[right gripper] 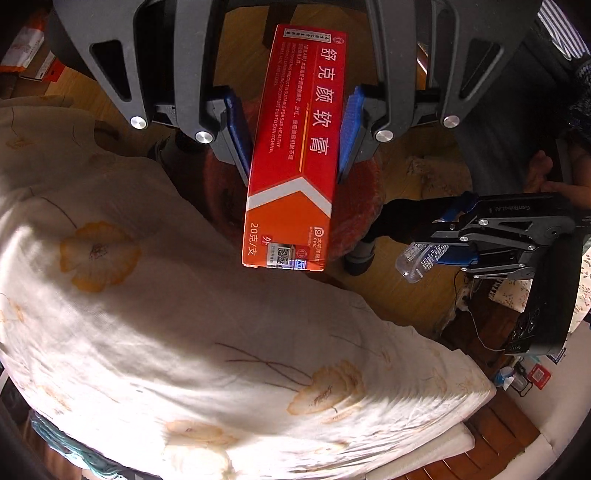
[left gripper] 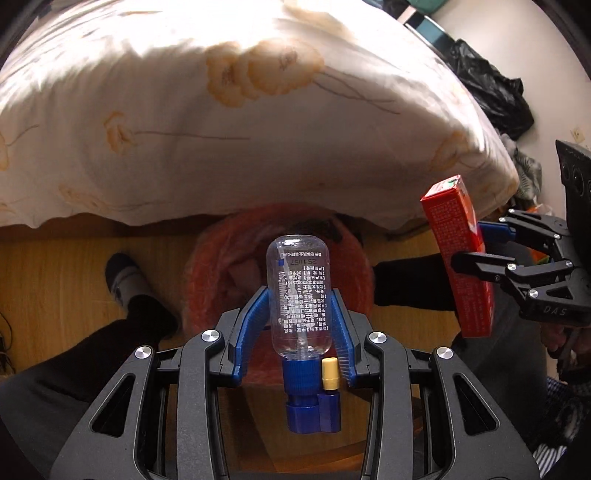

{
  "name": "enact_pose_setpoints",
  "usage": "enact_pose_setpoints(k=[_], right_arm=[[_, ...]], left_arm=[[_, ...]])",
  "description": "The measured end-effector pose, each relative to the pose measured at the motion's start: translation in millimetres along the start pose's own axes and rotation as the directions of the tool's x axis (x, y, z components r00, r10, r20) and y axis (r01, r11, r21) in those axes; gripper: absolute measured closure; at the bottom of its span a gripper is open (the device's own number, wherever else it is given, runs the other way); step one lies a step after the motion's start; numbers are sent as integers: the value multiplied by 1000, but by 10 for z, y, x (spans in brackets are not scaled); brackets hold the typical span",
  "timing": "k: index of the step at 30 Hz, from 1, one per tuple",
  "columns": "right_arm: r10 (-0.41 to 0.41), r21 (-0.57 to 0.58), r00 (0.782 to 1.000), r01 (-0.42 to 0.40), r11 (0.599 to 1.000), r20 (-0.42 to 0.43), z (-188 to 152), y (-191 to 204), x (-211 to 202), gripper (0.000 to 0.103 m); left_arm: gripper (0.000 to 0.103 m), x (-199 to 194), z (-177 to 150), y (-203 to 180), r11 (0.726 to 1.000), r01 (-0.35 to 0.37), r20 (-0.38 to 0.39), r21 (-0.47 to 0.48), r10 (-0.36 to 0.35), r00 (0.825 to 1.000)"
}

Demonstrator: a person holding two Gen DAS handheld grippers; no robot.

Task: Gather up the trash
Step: 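Carry the bottle and red box over the red bin while both tools open to drop them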

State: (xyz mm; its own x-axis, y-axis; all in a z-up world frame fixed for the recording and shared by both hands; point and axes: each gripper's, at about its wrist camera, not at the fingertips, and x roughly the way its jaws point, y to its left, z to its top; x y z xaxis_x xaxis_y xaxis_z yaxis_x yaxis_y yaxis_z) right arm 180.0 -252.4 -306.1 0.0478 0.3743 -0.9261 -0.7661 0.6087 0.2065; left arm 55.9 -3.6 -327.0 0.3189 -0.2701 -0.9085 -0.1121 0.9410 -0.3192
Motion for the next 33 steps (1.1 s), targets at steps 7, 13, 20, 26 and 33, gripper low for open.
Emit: enact_pose_setpoints(k=[7, 13, 20, 26, 33], right_arm=[[5, 7, 997, -4, 1000, -72, -50, -1, 292, 61], [10, 25, 995, -7, 1000, -104, -49, -27, 446, 59], [-40, 95, 997, 46, 994, -65, -32, -150, 386, 5], [-63, 117, 998, 62, 991, 7, 24, -247, 145, 5], [-88, 220, 991, 63, 973, 102, 179, -508, -184, 5]], left_arm=[[66, 327, -45, 70, 999, 24, -64, -40, -27, 998], [48, 431, -43, 111, 997, 63, -94, -45, -67, 993], [6, 347, -14, 92, 999, 20, -45, -40, -22, 999], [6, 285, 24, 96, 999, 11, -26, -45, -12, 1000], [6, 125, 111, 27, 1000, -1, 48, -11, 2, 999]])
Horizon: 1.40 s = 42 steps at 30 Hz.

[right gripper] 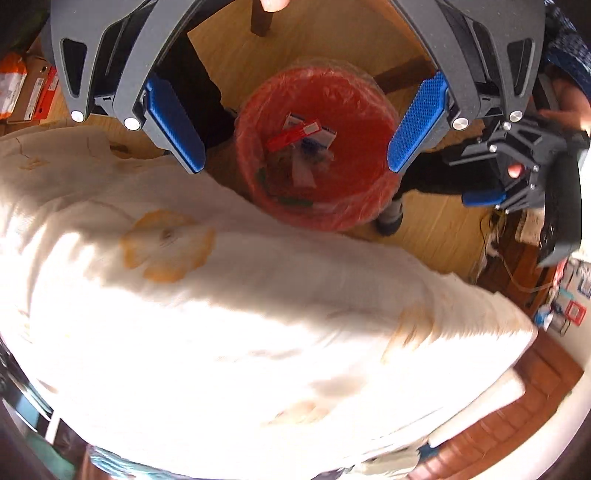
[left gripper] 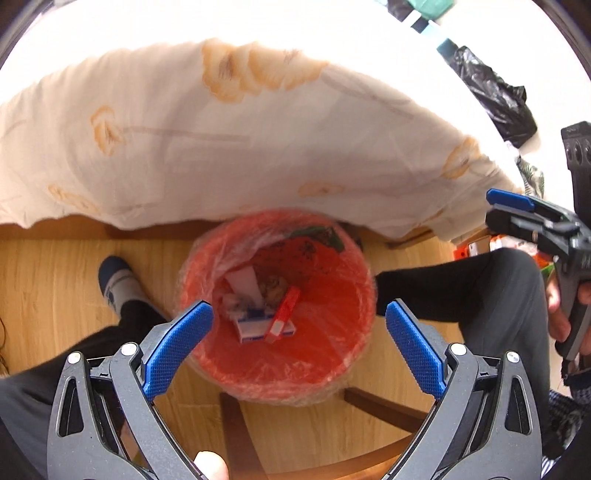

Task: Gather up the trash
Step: 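Carry the bottle and red box over the red bin while both tools open to drop them, then grasp the clear plastic bag with the left tool while the right tool reaches the blue snack packet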

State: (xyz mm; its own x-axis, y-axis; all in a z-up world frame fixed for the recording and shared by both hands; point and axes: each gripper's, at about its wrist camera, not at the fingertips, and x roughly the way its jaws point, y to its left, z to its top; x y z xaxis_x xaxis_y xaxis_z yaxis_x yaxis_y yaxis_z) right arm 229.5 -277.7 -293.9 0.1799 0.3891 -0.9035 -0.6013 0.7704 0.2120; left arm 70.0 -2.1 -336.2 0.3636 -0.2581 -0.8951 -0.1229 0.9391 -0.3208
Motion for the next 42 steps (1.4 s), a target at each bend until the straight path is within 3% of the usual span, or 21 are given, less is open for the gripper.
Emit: enact_pose_setpoints(k=[9, 25, 29, 38, 42], right_arm=[[-70, 152, 987, 48, 987, 141, 446, -573, -460, 5], [-180, 243, 962, 128, 962, 206, 955, -1366, -637, 5], [-183, 246, 959, 128, 961, 215, 1091, -1458, -588, 5], [-190, 231, 958, 139, 963, 215, 1431, -1603, -404, 5], [-195, 217, 956, 147, 965, 218, 1626, -1631, -336, 5]], left_arm=[[6, -358, 476, -226, 995, -48, 140, 84, 36, 989], [6, -551, 1992, -600, 973, -105, 319, 205, 35, 947], [6, -465, 2390, -663, 969, -114, 359, 219, 28, 933], [6, -32, 3117, -751, 946, -172, 361, 275, 65, 930], [6, 154, 3358, -711, 948, -172, 354, 268, 69, 933]])
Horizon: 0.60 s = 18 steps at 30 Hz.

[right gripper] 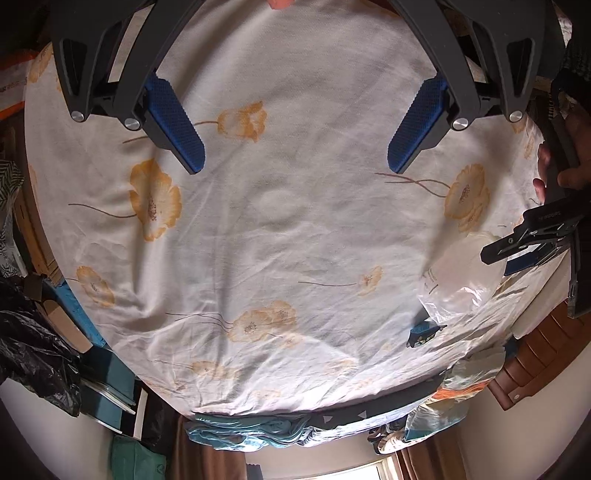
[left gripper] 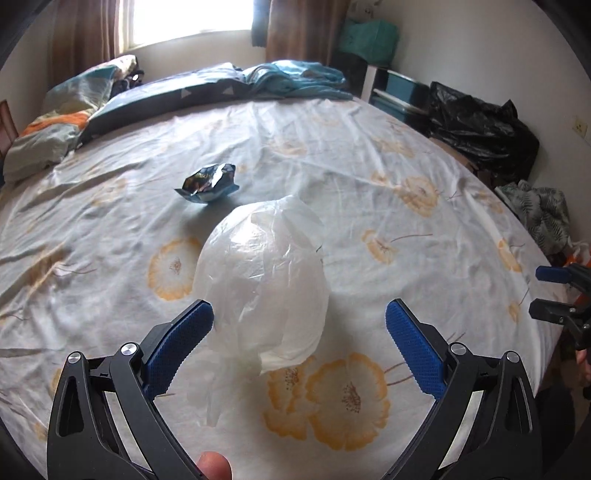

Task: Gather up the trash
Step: 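Grasp the clear plastic bag with the left tool while the right tool reaches the blue snack packet, then lift the plastic bag with the left tool while the right tool grasps the blue snack packet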

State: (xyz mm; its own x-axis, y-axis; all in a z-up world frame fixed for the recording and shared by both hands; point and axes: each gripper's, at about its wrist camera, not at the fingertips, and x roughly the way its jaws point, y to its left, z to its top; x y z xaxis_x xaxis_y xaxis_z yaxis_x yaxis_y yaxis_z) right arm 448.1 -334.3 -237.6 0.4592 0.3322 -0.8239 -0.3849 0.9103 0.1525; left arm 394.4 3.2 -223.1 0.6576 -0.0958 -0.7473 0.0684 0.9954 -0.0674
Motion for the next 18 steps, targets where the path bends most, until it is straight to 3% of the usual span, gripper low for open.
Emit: enact_pose_setpoints(k=[5, 6, 7, 18], right_arm=[[3, -45, 1000, -3, 999, 12, 248, 96, 157, 5], [5, -60, 1000, -4, 998, 13, 303, 129, 202, 5], [6, -70, 1000, -5, 998, 13, 363, 158, 252, 5], [96, -55, 995, -94, 994, 26, 1171, 493, 818, 5]], left_arm=[[7, 265, 112, 78, 1000, -5, -15, 7, 5, 1000], [11, 312, 123, 105, 1000, -10, -21, 6, 10, 1000], [23, 355, 131, 134, 1000, -17, -28, 6, 17, 999], [27, 210, 88, 511, 991, 80, 18, -104, -79, 997]])
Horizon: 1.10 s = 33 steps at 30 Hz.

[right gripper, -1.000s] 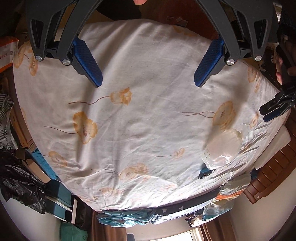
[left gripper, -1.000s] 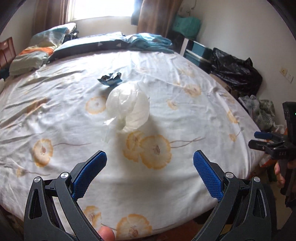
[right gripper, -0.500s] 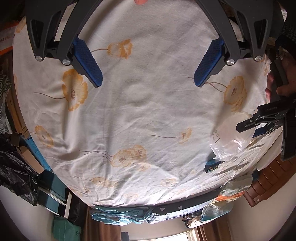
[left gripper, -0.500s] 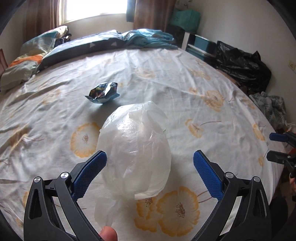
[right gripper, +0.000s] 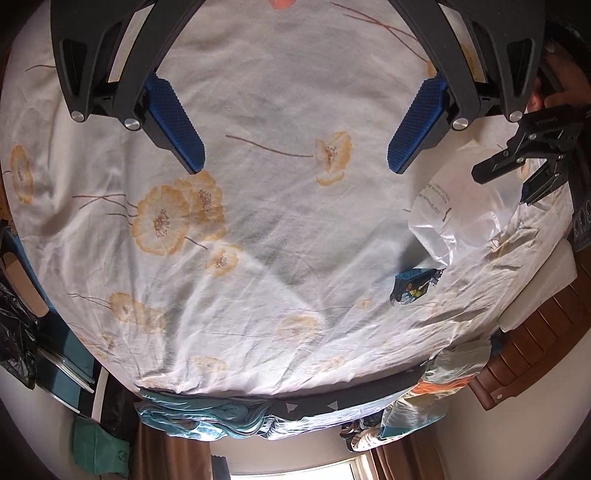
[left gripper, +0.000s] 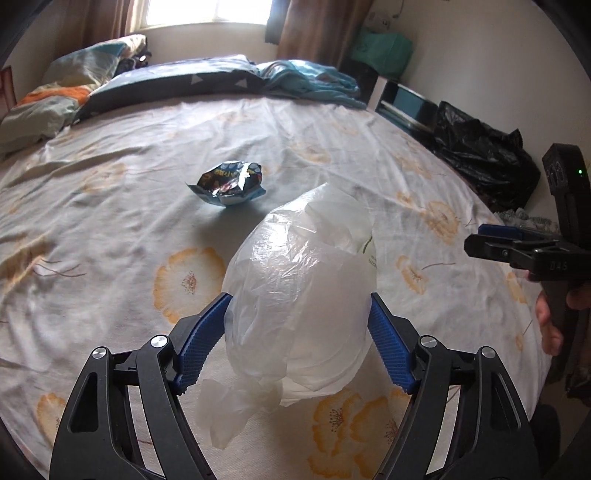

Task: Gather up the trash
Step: 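Lift the plastic bag with the left tool while the right tool grasps the blue snack packet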

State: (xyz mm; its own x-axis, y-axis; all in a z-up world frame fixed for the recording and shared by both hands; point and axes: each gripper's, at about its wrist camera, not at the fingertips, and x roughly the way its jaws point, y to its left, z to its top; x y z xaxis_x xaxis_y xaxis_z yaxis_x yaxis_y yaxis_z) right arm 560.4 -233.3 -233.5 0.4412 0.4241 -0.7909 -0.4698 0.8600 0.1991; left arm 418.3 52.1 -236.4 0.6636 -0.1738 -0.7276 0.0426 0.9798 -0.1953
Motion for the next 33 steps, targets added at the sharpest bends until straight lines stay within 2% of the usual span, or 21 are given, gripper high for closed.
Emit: enact_pose_setpoints(k=[5, 8, 13, 17, 21, 22, 23, 24, 25, 27, 29, 33], right_arm=[[48, -24, 999, -49, 999, -2, 386, 326, 310, 5], [83, -42, 996, -83, 996, -11, 611, 577, 522, 5], [195, 34, 978, -193, 981, -70, 917, 942, 964, 5], [177, 25, 979, -176, 984, -100, 1078, 1220, 1335, 5], [172, 74, 975, -163, 984, -139, 1153, 1302, 1644, 6], [183, 83, 971, -172, 982, -154, 1166, 1313, 1704, 14], [185, 81, 968, -174, 981, -167, 1174, 1339, 1749, 31], [179, 74, 968, -168, 983, -174, 1184, 1362, 1777, 41], [175, 69, 969, -166, 984, -174, 1194, 1380, 1780, 62], [185, 66, 968, -176, 982, -170, 1210, 1406, 1741, 78], [181, 63, 971, -173, 983, -158, 1209, 1414, 1640, 86], [191, 13, 974, -191, 982, -120, 1165, 1460, 1233, 90]], left_arm=[[27, -373, -163, 207, 997, 29, 33, -72, -27, 999], [27, -623, -288, 395, 989, 33, 52, -147, -26, 998], [27, -1083, -499, 648, 972, 26, 101, -235, -2, 995], [27, -1391, -691, 788, 960, 24, 126, -279, 12, 992], [27, -1711, -863, 908, 940, 53, 169, -337, 5, 986], [27, -1787, -894, 919, 939, 52, 178, -341, 10, 984], [27, -1857, -914, 920, 939, 51, 185, -339, 14, 983], [27, -1927, -936, 916, 940, 49, 193, -337, 18, 981], [27, -1993, -955, 911, 940, 48, 201, -337, 22, 979], [27, -2096, -997, 901, 937, 55, 211, -345, 20, 977], [27, -2174, -1037, 870, 936, 59, 215, -348, 18, 976], [27, -2314, -1111, 813, 936, 61, 223, -346, 19, 975]])
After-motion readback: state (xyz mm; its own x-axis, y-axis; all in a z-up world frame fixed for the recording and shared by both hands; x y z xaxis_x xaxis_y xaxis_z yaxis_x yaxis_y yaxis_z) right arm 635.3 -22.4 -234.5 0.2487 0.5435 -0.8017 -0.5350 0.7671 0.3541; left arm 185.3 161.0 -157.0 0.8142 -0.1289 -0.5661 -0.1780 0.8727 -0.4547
